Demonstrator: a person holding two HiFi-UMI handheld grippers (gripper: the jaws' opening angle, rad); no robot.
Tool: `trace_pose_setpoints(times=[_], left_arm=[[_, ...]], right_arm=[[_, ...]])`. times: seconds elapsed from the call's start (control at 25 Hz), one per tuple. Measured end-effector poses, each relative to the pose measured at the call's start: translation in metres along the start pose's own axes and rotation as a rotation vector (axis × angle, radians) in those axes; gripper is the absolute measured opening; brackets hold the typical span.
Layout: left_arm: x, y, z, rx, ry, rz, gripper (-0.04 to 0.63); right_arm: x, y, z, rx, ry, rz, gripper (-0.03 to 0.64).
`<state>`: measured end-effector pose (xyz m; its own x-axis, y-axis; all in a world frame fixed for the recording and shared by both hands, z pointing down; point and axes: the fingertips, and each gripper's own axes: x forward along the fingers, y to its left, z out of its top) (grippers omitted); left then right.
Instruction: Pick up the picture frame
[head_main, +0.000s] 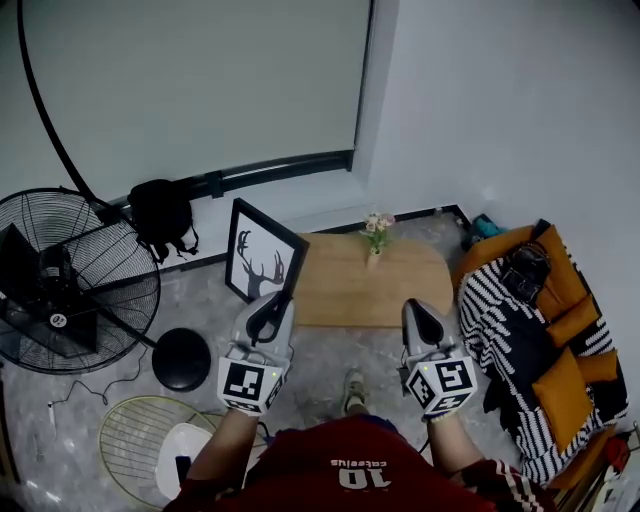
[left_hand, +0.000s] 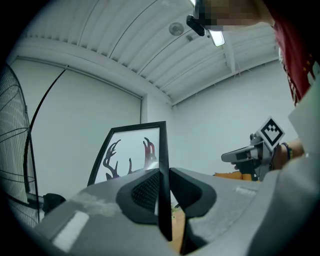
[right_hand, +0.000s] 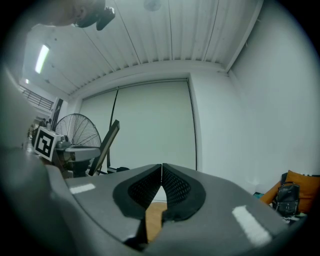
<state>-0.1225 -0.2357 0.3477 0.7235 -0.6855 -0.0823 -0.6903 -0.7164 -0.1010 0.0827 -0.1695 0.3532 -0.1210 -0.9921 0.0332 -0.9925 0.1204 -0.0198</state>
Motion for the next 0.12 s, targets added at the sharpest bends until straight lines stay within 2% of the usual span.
trace_pose_setpoints(times=[0.12], left_arm=[[0.0006,0.0022,-0.0012,-0.004,0.001,0.002,0.071]], right_arm=[[0.0014,0.0016,0.0002,-0.003,0.001,0.002,-0.009]])
